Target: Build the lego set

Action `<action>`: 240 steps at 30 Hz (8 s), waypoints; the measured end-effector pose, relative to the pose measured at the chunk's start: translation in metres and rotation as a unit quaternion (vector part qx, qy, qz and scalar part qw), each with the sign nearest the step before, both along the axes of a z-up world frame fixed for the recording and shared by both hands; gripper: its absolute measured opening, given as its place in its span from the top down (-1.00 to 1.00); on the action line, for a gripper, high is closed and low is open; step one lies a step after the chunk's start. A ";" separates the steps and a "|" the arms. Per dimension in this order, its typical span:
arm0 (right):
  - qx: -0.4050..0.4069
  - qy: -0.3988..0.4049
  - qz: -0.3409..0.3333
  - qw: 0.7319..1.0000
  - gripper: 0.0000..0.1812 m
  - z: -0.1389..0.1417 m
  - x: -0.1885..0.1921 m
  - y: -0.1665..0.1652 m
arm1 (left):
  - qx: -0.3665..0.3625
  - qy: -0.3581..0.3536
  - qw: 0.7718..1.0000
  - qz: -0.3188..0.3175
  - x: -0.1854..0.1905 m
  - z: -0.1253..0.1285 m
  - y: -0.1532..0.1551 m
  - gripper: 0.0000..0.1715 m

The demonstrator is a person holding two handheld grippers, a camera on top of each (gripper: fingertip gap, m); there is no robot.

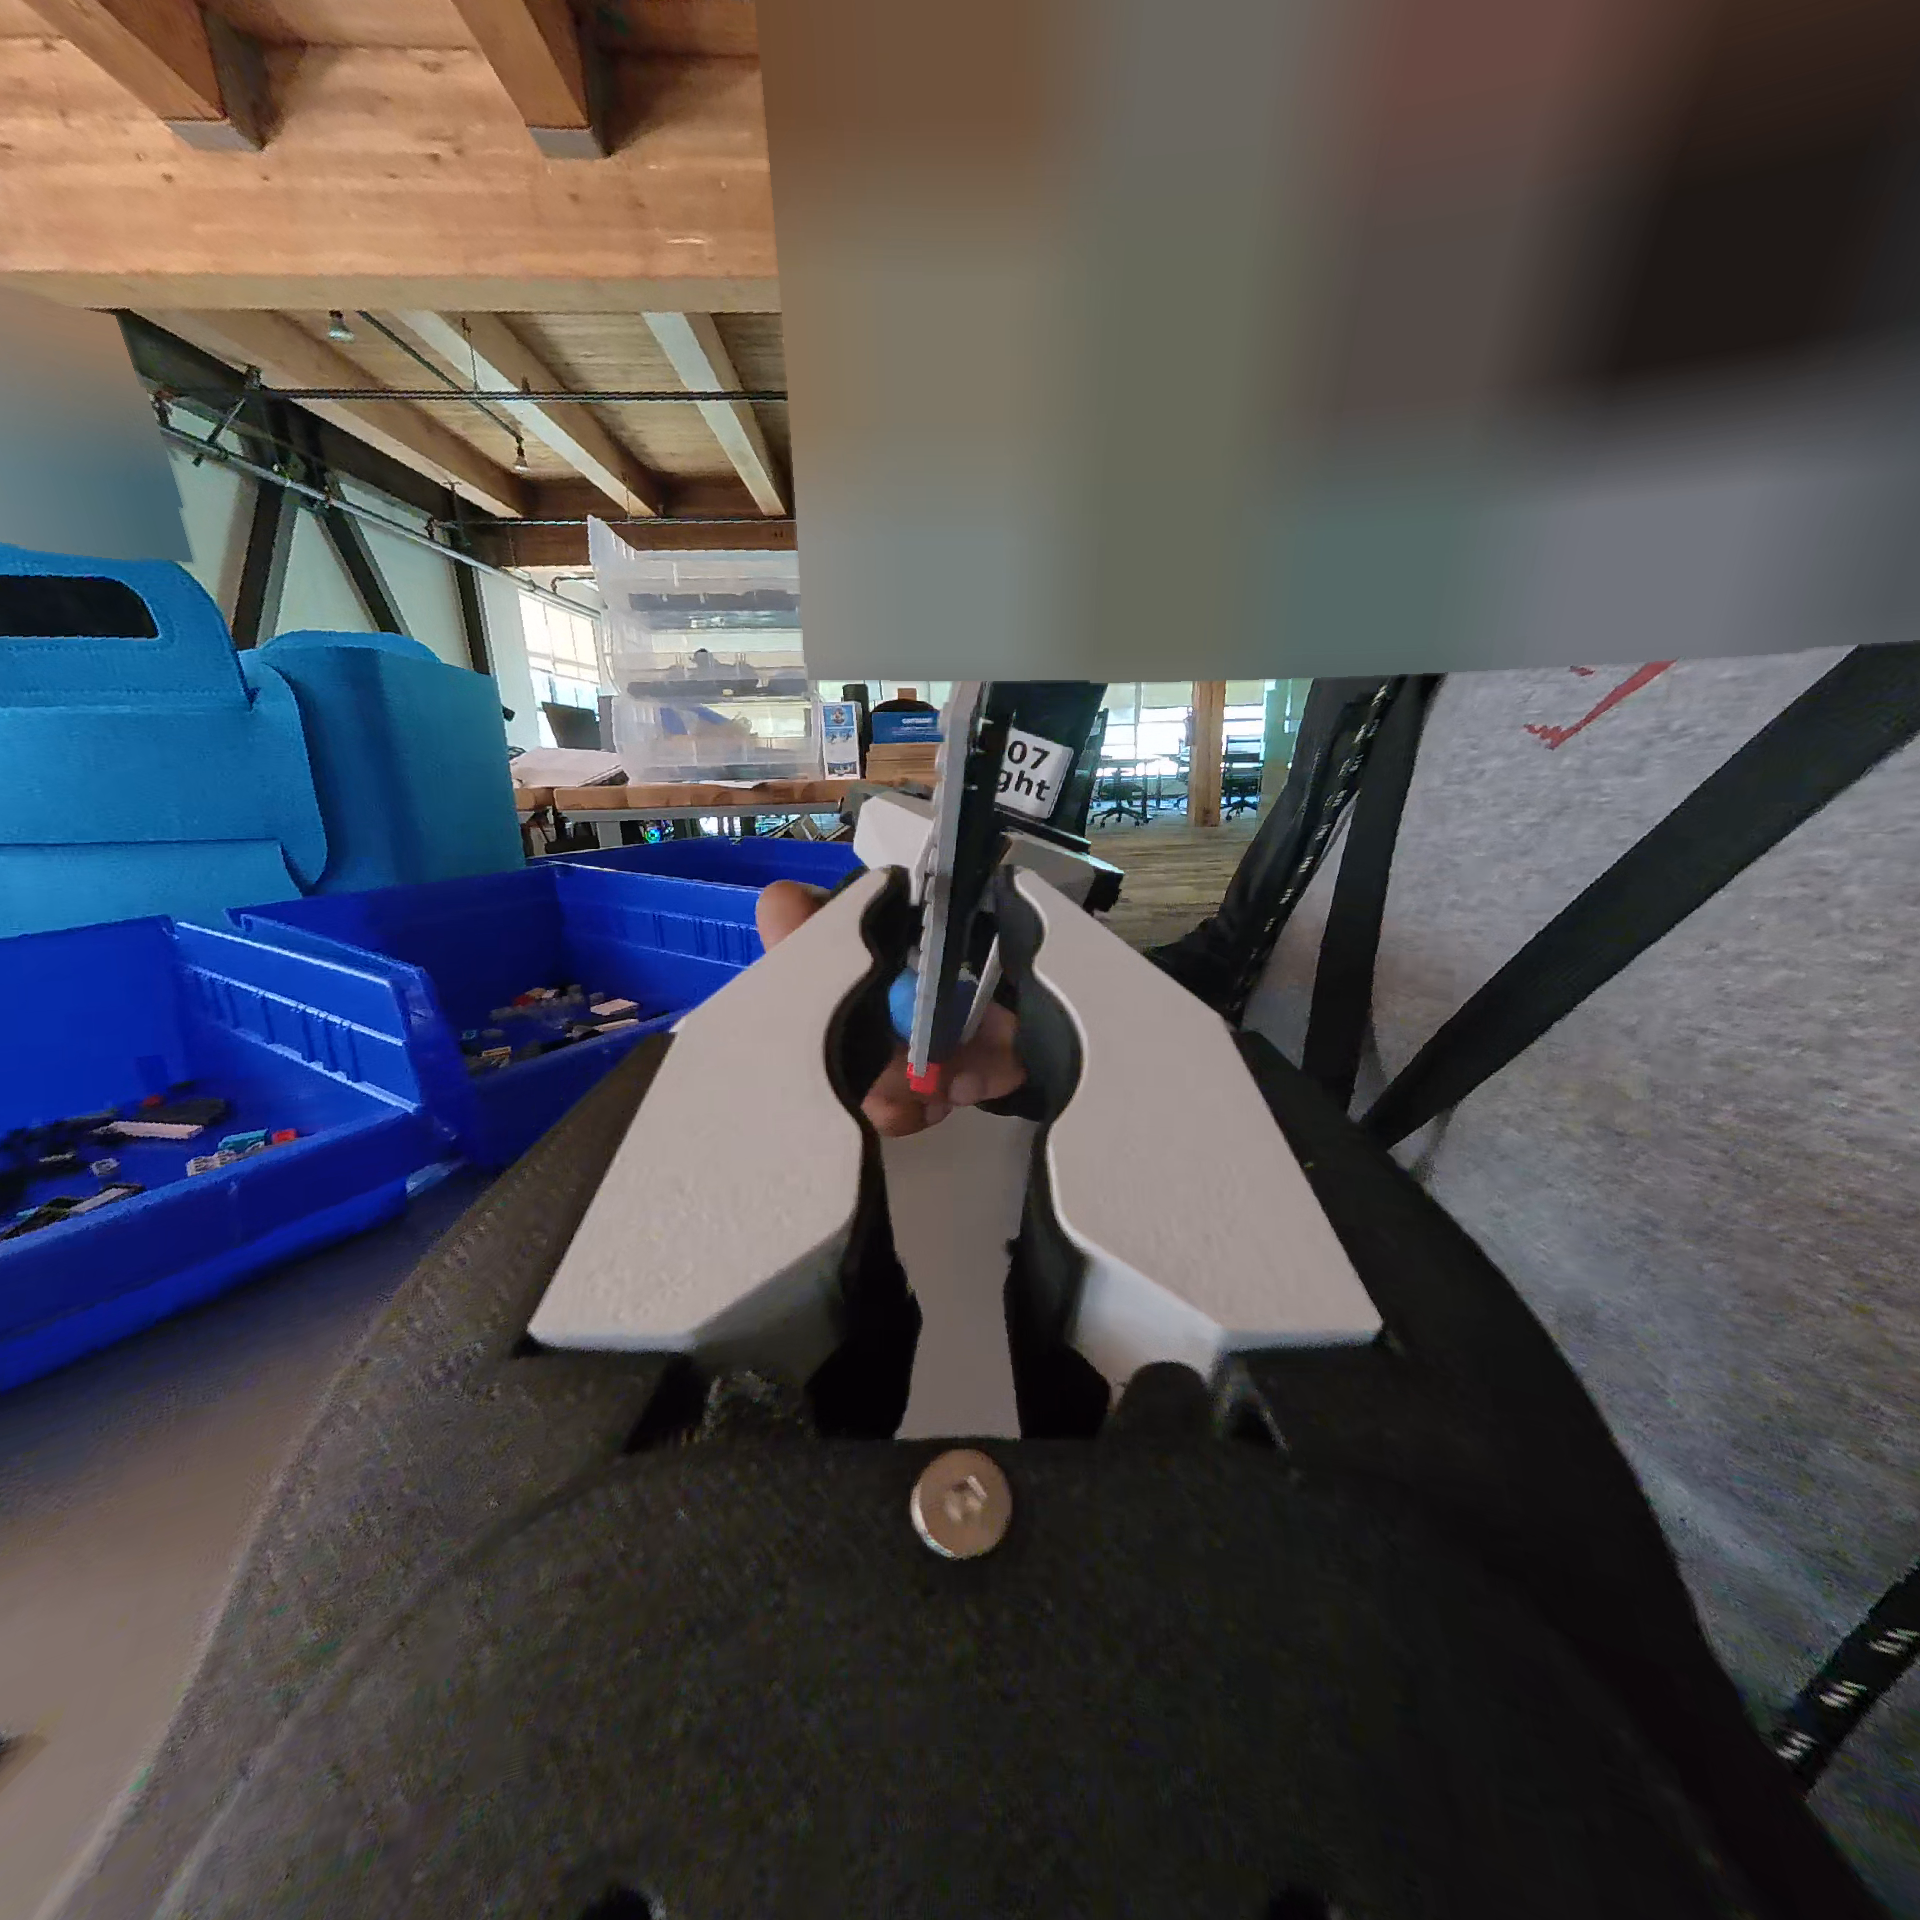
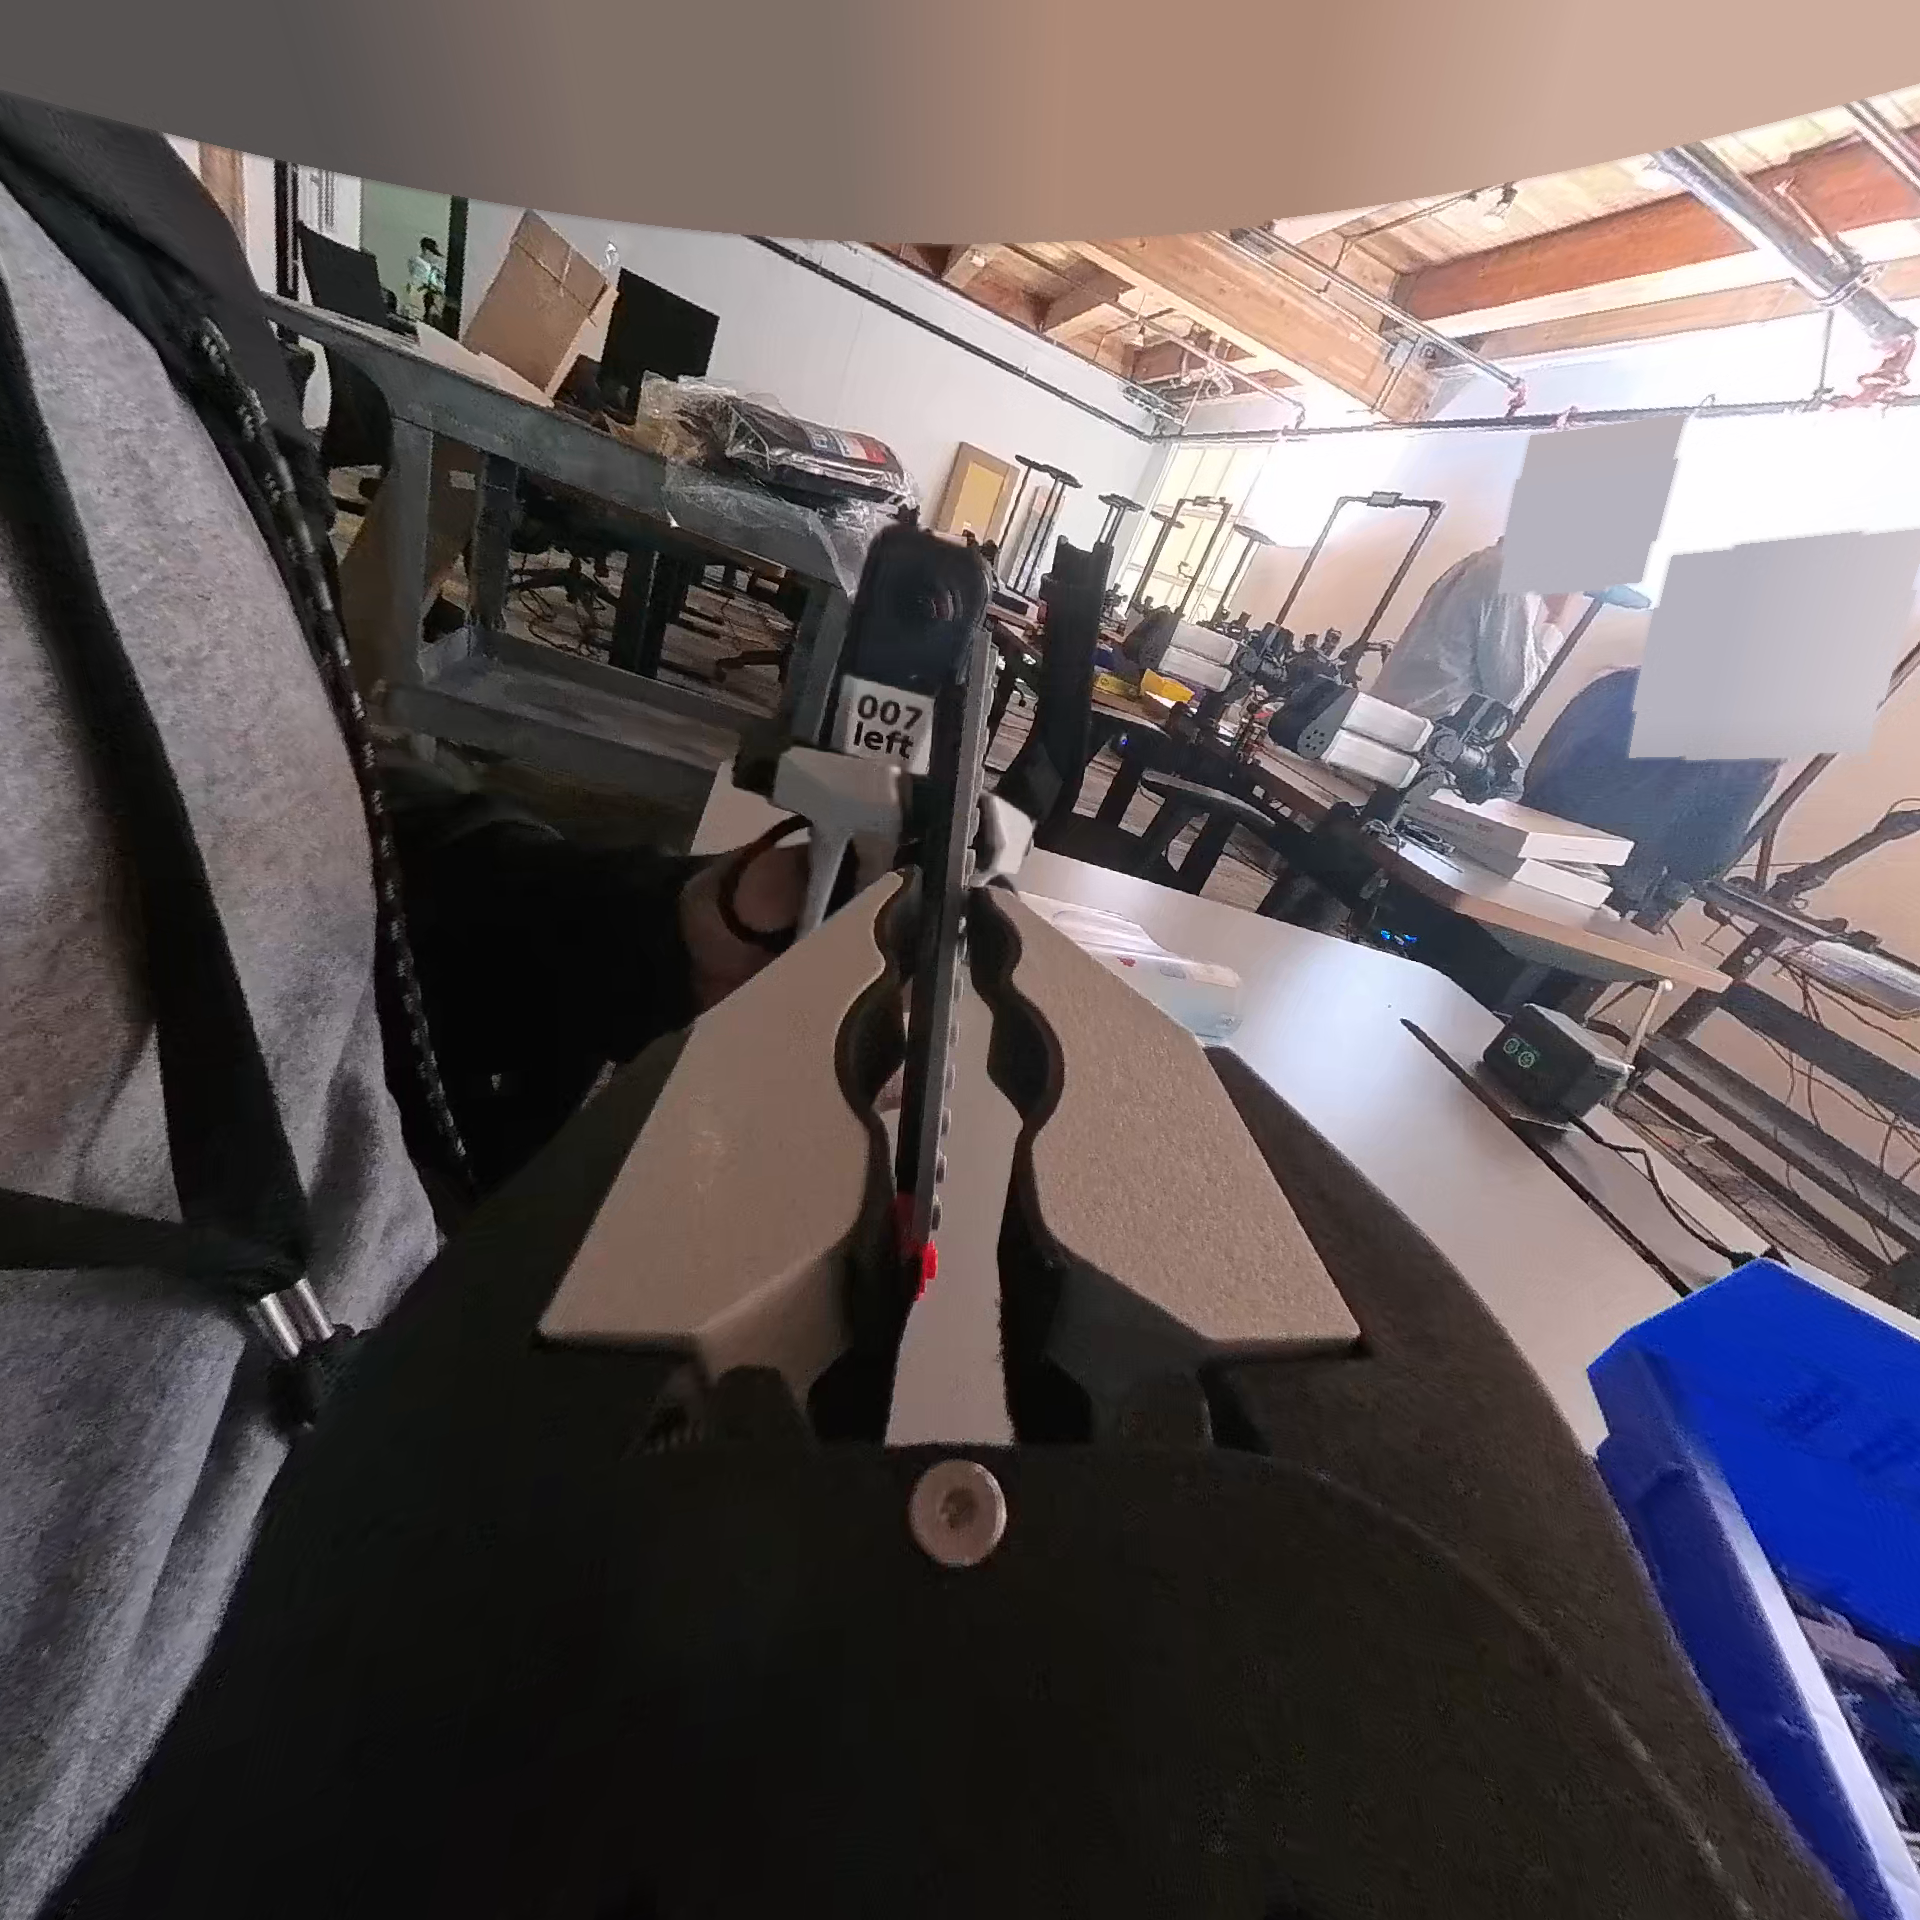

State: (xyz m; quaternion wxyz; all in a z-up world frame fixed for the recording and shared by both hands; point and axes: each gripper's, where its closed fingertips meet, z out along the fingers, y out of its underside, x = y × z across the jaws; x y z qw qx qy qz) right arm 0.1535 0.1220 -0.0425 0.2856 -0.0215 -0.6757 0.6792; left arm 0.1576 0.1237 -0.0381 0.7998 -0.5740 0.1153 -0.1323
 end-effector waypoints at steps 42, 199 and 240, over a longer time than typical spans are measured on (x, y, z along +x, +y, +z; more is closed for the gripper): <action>-0.001 0.017 0.013 1.000 0.89 0.009 0.007 -0.006 | -0.006 0.097 0.994 0.057 0.005 -0.011 0.005 0.93; 0.083 0.079 0.029 0.993 0.91 -0.014 0.017 0.001 | -0.057 0.094 0.994 0.008 0.017 -0.028 0.011 0.90; 0.092 0.059 0.026 0.994 0.90 -0.022 0.012 0.001 | -0.026 0.104 0.994 0.021 0.015 -0.020 0.006 0.90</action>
